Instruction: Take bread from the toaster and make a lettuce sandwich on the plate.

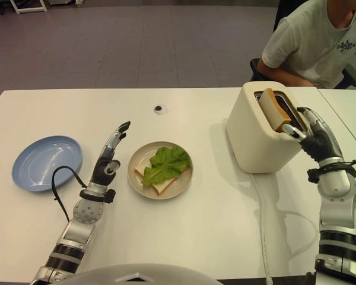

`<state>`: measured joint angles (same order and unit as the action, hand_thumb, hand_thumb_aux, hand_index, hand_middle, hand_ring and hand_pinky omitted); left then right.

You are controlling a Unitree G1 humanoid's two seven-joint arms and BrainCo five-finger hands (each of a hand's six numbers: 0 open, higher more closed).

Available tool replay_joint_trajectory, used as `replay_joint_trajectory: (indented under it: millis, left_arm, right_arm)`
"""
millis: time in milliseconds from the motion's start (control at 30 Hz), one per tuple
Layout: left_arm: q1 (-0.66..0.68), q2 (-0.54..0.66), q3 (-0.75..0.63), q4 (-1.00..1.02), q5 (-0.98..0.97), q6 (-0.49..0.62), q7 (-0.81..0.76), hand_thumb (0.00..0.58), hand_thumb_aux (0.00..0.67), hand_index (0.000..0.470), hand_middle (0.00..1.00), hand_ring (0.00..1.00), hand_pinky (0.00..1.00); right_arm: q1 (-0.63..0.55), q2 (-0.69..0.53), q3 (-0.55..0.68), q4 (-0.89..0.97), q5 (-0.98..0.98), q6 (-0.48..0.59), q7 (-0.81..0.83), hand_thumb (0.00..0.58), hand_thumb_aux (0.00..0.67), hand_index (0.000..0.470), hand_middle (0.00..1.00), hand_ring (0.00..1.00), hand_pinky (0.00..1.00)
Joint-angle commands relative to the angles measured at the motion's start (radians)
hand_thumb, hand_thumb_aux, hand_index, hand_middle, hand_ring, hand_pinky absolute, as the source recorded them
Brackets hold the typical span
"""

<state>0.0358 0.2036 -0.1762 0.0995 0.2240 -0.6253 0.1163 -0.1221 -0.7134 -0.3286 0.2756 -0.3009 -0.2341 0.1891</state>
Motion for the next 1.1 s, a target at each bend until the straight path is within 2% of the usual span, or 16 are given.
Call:
replay_joint_trajectory:
  millis: [33,167,233,267,333,367,400,433,500,533,633,900,967,1000,1033,1100]
  left_arm:
    - [0.0,-0.011,0.008,0.017,0.02,-0.002,-0.008,0.0,0.0,0.0,0.0,0.0,0.0]
    - [0.004,-0.013,0.014,0.016,0.031,0.001,-0.011,0.0,0.0,0.0,0.0,0.0,0.0]
    - [0.007,-0.012,0.019,0.011,0.031,0.001,-0.014,0.0,0.0,0.0,0.0,0.0,0.0]
    - [0.008,-0.012,0.021,0.009,0.031,0.001,-0.016,0.0,0.0,0.0,0.0,0.0,0.0]
    - [0.009,-0.014,0.025,0.009,0.03,0.002,-0.021,0.0,0.0,0.0,0.0,0.0,0.0]
    - [0.009,-0.016,0.028,0.011,0.03,0.002,-0.023,0.0,0.0,0.0,0.0,0.0,0.0]
    - [0.008,-0.017,0.03,0.012,0.03,0.002,-0.025,0.0,0.0,0.0,0.0,0.0,0.0]
    - [0.008,-0.019,0.031,0.013,0.03,0.003,-0.027,0.0,0.0,0.0,0.0,0.0,0.0]
    - [0.007,-0.022,0.034,0.016,0.03,0.003,-0.03,0.0,0.0,0.0,0.0,0.0,0.0]
    - [0.007,-0.023,0.036,0.017,0.03,0.003,-0.03,0.0,0.0,0.0,0.0,0.0,0.0]
    - [0.006,-0.026,0.04,0.02,0.028,0.002,-0.034,0.0,0.0,0.0,0.0,0.0,0.0]
    - [0.007,-0.029,0.05,0.022,0.024,-0.002,-0.046,0.0,0.0,0.0,0.0,0.0,0.0]
    - [0.009,-0.03,0.051,0.02,0.024,-0.002,-0.047,0.0,0.0,0.0,0.0,0.0,0.0]
    - [0.01,-0.03,0.051,0.019,0.023,-0.002,-0.048,0.0,0.0,0.0,0.0,0.0,0.0]
    - [0.011,-0.03,0.052,0.017,0.023,-0.001,-0.05,0.0,0.0,0.0,0.0,0.0,0.0]
    - [0.015,-0.03,0.054,0.011,0.022,-0.001,-0.052,0.0,0.0,0.0,0.0,0.0,0.0]
  right_arm:
    - [-0.059,0.016,0.052,0.052,0.045,-0.017,0.024,0.58,0.652,0.457,0.0,0.0,0.0]
    - [-0.092,0.019,0.083,0.077,0.056,-0.027,0.006,0.578,0.631,0.442,0.0,0.0,0.0]
    - [-0.094,0.017,0.095,0.082,0.047,-0.029,-0.012,0.58,0.67,0.47,0.0,0.0,0.0]
    - [-0.094,0.016,0.099,0.082,0.046,-0.032,-0.018,0.58,0.659,0.463,0.0,0.0,0.0]
    - [-0.09,0.017,0.106,0.07,0.055,-0.038,-0.021,0.575,0.607,0.426,0.0,0.0,0.0]
    - [-0.088,0.017,0.108,0.062,0.06,-0.041,-0.021,0.549,0.515,0.361,0.0,0.0,0.0]
    - [-0.086,0.018,0.109,0.054,0.067,-0.041,-0.019,0.498,0.418,0.293,0.0,0.0,0.0]
    - [-0.086,0.019,0.109,0.049,0.073,-0.043,-0.018,0.456,0.36,0.253,0.0,0.0,0.0]
    - [-0.084,0.019,0.108,0.039,0.079,-0.041,-0.021,0.164,0.102,0.072,0.0,0.0,0.0]
    - [-0.082,0.018,0.107,0.034,0.081,-0.039,-0.023,0.104,0.063,0.044,0.0,0.0,0.0]
    - [-0.078,0.016,0.104,0.023,0.082,-0.033,-0.028,0.0,0.0,0.0,0.0,0.0,0.0]
    - [-0.089,0.018,0.127,0.014,0.071,-0.024,-0.037,0.0,0.0,0.0,0.0,0.0,0.0]
    - [-0.094,0.018,0.14,0.023,0.064,-0.023,-0.04,0.175,0.11,0.077,0.0,0.0,0.0]
    - [-0.096,0.018,0.147,0.027,0.058,-0.022,-0.041,0.443,0.344,0.241,0.0,0.0,0.0]
    - [-0.096,0.019,0.155,0.031,0.055,-0.021,-0.042,0.505,0.428,0.3,0.0,0.0,0.0]
    - [-0.096,0.02,0.166,0.038,0.048,-0.019,-0.044,0.521,0.457,0.321,0.0,0.0,0.0]
